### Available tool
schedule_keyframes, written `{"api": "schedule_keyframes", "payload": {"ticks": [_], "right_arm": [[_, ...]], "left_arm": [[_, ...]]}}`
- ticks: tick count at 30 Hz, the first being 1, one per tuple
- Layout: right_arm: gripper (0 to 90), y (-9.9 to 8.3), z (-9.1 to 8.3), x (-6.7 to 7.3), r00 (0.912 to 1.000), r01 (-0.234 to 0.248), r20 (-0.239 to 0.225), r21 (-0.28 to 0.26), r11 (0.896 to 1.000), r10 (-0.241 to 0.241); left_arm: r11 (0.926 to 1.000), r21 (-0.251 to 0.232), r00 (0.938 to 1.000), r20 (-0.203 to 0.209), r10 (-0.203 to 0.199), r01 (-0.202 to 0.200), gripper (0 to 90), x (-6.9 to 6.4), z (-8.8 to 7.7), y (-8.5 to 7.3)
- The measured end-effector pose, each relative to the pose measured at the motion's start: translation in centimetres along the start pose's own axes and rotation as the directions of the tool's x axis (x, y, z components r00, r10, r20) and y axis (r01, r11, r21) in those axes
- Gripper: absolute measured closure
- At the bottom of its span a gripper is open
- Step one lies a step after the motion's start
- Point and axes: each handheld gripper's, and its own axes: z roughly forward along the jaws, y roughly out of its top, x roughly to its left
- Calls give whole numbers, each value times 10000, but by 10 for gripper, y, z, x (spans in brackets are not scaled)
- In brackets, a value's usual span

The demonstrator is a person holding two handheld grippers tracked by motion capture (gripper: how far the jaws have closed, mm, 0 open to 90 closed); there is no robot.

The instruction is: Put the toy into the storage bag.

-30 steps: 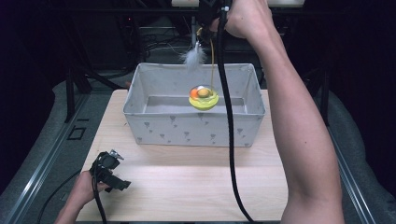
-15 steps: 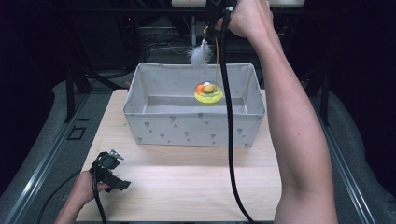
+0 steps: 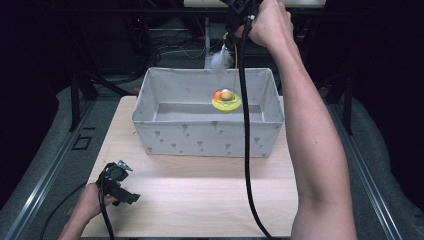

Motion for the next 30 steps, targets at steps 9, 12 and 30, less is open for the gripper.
{"api": "schedule_keyframes", "payload": {"ticks": [9,12,30], "right_arm": [[879,-9,30,-7,9998,-99,-146,104,9999,101],[880,-13,43,-8,9997,-120,-192,257,9996,125],[879,-46,90,-28,9974,-556,-440,530,9971,579]], "left_arm": [[10000,-17,10000,-2,13,-13,9,0,0,0],[10000,-5,10000,3,26,-26,9,0,0,0],[10000,20,10000,18,93,-93,9,-1,0,2]]}}
